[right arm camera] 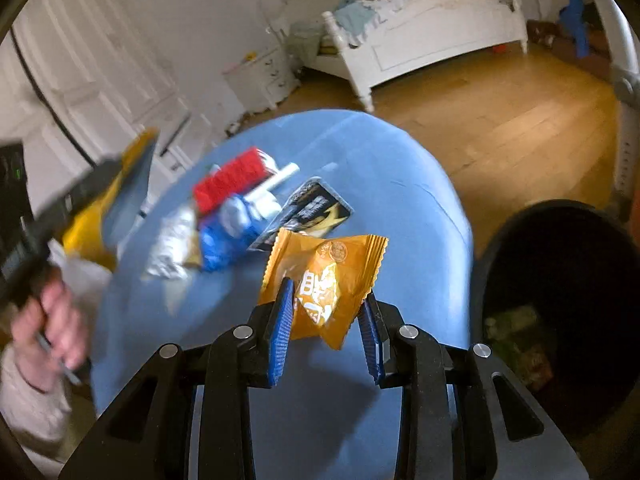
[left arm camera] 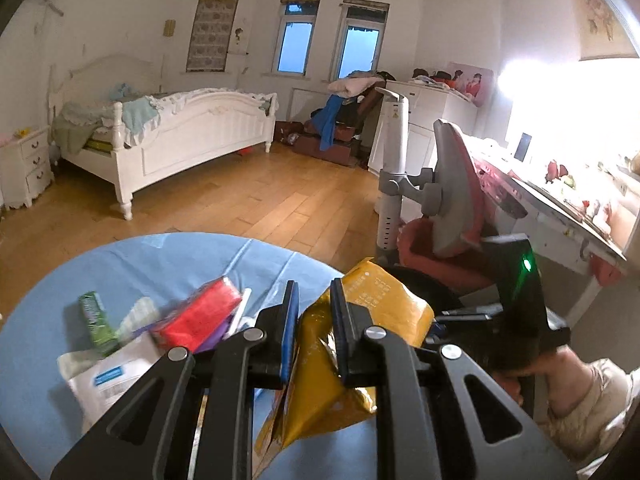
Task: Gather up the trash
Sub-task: 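Carry the envelope and snack packet to the bin and release them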
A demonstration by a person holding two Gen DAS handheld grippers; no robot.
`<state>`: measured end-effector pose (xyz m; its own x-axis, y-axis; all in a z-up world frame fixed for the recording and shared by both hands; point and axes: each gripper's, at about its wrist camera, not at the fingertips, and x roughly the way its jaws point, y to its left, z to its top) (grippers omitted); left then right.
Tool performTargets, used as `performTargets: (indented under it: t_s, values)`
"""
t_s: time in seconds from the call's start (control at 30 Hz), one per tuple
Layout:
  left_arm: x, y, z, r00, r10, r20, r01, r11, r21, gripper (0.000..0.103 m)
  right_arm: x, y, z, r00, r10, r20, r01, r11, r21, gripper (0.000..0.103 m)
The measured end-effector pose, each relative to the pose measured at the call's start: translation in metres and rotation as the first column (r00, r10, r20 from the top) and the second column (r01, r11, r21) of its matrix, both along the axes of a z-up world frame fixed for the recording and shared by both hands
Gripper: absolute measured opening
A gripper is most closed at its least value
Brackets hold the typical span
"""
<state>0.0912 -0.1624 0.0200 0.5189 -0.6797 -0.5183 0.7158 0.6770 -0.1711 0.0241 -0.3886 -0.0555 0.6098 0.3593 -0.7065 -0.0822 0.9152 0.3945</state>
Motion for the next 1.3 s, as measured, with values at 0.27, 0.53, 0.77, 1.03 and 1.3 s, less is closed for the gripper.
performTargets:
  t_s: [0.27, 0.53, 0.77, 1.03, 1.3]
  values:
    - [0.008, -0.027, -0.008, 0.999, -0.001, -0.032, 0.001, 1.0, -0.004, 0.017, -0.018, -0.039, 0.005, 0.997, -0.076, -0.012, 0.076, 0.997, 0.011, 0.032]
    - [0.01, -0.052, -0.015, 0.999, -0.025, -0.048, 0.025, 1.0, -0.011, 0.017, -0.026, -0.015, 0.03, 0.994, 0.005, 0.106, 0.007, 0.994, -0.113, 0.032]
    - [0.01, -0.061, -0.012, 0.999, -0.02, -0.042, 0.02, 1.0, -0.017, 0.017, -0.025, -0.053, 0.019, 0.987, -0.128, 0.097, 0.129, 0.992, -0.001, 0.032]
    - [0.012, -0.125, -0.014, 0.992, -0.116, -0.053, 0.114, 0.993, -0.025, 0.017, -0.041, -0.126, -0.007, 0.919, -0.385, 0.086, 0.383, 0.923, 0.04, 0.032]
    - [0.014, -0.208, -0.044, 0.967, -0.227, -0.118, 0.229, 0.973, 0.008, 0.017, -0.049, -0.159, -0.042, 0.885, -0.466, 0.022, 0.464, 0.884, 0.052, 0.032]
